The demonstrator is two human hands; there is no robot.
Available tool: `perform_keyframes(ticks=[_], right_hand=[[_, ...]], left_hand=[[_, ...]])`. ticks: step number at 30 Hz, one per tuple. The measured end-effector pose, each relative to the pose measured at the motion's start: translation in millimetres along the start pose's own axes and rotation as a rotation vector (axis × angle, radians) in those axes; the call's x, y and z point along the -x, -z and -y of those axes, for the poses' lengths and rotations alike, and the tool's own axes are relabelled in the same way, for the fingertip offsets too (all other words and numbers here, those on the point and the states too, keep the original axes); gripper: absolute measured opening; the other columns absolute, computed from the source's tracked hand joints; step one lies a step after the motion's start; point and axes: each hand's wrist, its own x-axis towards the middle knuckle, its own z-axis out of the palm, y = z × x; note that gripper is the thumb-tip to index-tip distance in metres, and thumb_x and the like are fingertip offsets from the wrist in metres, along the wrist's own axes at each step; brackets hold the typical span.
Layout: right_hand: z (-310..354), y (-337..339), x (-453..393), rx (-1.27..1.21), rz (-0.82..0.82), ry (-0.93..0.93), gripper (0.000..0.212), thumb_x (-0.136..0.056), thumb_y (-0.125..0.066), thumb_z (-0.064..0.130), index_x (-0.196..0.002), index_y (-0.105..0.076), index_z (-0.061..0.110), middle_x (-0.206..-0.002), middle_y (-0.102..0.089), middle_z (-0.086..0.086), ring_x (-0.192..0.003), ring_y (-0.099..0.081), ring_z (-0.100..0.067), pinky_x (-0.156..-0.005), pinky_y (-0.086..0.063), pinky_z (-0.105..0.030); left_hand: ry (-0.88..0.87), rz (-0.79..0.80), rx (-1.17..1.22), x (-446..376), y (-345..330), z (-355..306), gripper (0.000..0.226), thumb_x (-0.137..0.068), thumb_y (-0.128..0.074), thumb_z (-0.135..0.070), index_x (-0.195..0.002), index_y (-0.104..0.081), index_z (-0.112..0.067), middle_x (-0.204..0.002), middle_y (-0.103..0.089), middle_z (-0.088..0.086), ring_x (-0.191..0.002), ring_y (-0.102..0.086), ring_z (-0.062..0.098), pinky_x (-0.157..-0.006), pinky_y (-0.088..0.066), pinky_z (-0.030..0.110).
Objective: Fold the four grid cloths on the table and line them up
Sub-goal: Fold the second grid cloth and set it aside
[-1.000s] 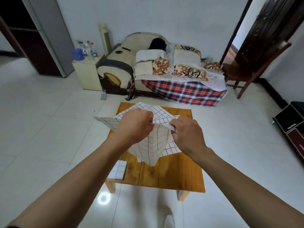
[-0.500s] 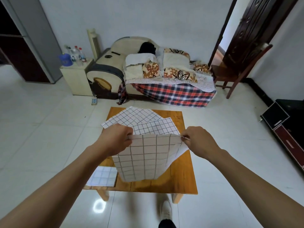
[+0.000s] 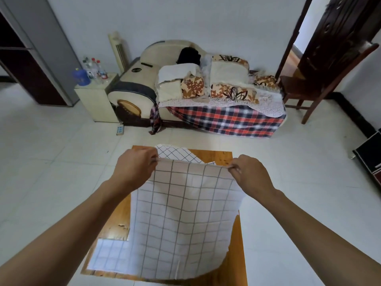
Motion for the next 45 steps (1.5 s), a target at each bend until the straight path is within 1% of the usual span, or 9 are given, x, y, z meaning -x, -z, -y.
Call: perform_keyframes(ticks=[4, 9, 14, 24, 28, 33, 36, 41, 45], right_hand=[[-12.4, 12.5, -40.2, -0.069, -0.13, 0.068, 0.011, -0.093, -0.062, 0.021, -0.087, -0.07, 0.016, -0.08, -0.06, 0.001, -0.07, -0.056, -0.016, -0.06, -0.045, -0.026], [-16.2, 24.4, -60.9, -0.127, -0.378, 0.191, 0.007, -0.09, -0.065, 0.01, -0.095, -0.07, 0.011, -0.089, -0.064, -0.002, -0.079, -0.056, -0.015, -0.07, -0.043, -0.02], [-13.5, 33.8, -52.6, -0.101, -0.46, 0.293, 0.009, -0.088, -0.068, 0.007, -0.097, -0.07, 0.007, -0.09, -0.065, -0.005, -0.084, -0.057, -0.019, -0.074, -0.045, -0.024], [-13.8, 1.6, 9.1, -0.037, -0.245, 0.255, 0.013, -0.085, -0.069, 0.005, -0.097, -0.071, 0.011, -0.093, -0.066, -0.003, -0.084, -0.059, -0.016, -0.073, -0.055, -0.029], [-13.1, -24.9, 41.6, -0.042, -0.16, 0.195, 0.014, -0.086, -0.07, 0.007, -0.097, -0.072, 0.015, -0.095, -0.066, 0.0, -0.086, -0.059, -0.014, -0.075, -0.052, -0.025], [-21.4, -67.7, 81.8, -0.083, -0.067, 0.113, 0.014, -0.084, -0.072, 0.007, -0.096, -0.072, 0.016, -0.094, -0.067, 0.001, -0.086, -0.059, -0.014, -0.077, -0.046, -0.021], [-36.8, -104.1, 101.5, -0.081, 0.049, 0.064, 0.015, -0.087, -0.068, 0.008, -0.097, -0.071, 0.02, -0.098, -0.065, 0.004, -0.091, -0.059, -0.014, -0.083, -0.044, -0.02], [-57.8, -156.7, 124.0, -0.096, 0.151, 0.057, 0.017, -0.085, -0.07, 0.004, -0.091, -0.071, 0.02, -0.094, -0.064, 0.006, -0.089, -0.058, -0.012, -0.08, -0.049, -0.028], [-70.9, -186.9, 138.6, -0.092, 0.244, -0.001, 0.009, -0.087, -0.069, 0.011, -0.089, -0.071, 0.019, -0.092, -0.066, 0.005, -0.087, -0.059, -0.015, -0.08, -0.049, -0.032]], left_hand=[[0.017, -0.131, 0.015, -31.9, 8.5, 1.3, 0.004, -0.09, -0.067, -0.022, -0.089, -0.064, -0.02, -0.083, -0.063, -0.003, -0.074, -0.053, 0.018, -0.06, -0.05, 0.038], [-0.023, -0.29, 0.022, -47.6, 16.0, 2.0, 0.008, -0.088, -0.069, -0.013, -0.092, -0.062, -0.015, -0.09, -0.063, 0.002, -0.08, -0.053, 0.02, -0.067, -0.046, 0.035], [-0.066, -0.355, 0.055, -38.6, 23.7, 6.8, 0.012, -0.086, -0.07, -0.009, -0.092, -0.061, -0.012, -0.091, -0.063, 0.005, -0.082, -0.053, 0.022, -0.069, -0.045, 0.036], [-0.111, -0.22, 0.131, 37.0, -16.0, 21.7, 0.016, -0.082, -0.074, -0.009, -0.088, -0.062, -0.017, -0.086, -0.063, -0.002, -0.078, -0.051, 0.018, -0.068, -0.039, 0.032], [-0.109, -0.151, 0.161, 73.8, -45.3, 28.1, 0.018, -0.083, -0.073, -0.014, -0.088, -0.059, -0.024, -0.084, -0.061, -0.008, -0.079, -0.052, 0.017, -0.07, -0.042, 0.033], [-0.11, -0.033, 0.188, 113.7, -86.2, 26.8, 0.011, -0.081, -0.079, -0.013, -0.089, -0.073, -0.018, -0.086, -0.072, -0.005, -0.08, -0.063, 0.019, -0.064, -0.051, 0.038], [-0.105, 0.029, 0.176, 131.6, -119.2, 31.8, 0.011, -0.078, -0.081, -0.013, -0.084, -0.075, -0.019, -0.084, -0.073, -0.006, -0.078, -0.063, 0.02, -0.066, -0.048, 0.035], [-0.125, 0.135, 0.156, 151.7, -176.3, 39.0, 0.01, -0.084, -0.063, -0.023, -0.076, -0.069, -0.024, -0.079, -0.068, -0.011, -0.075, -0.059, 0.019, -0.065, -0.043, 0.033], [-0.093, 0.22, 0.191, 166.0, -211.5, 42.9, 0.009, -0.084, -0.062, -0.027, -0.077, -0.068, -0.026, -0.08, -0.067, -0.012, -0.075, -0.059, 0.017, -0.063, -0.043, 0.031]])
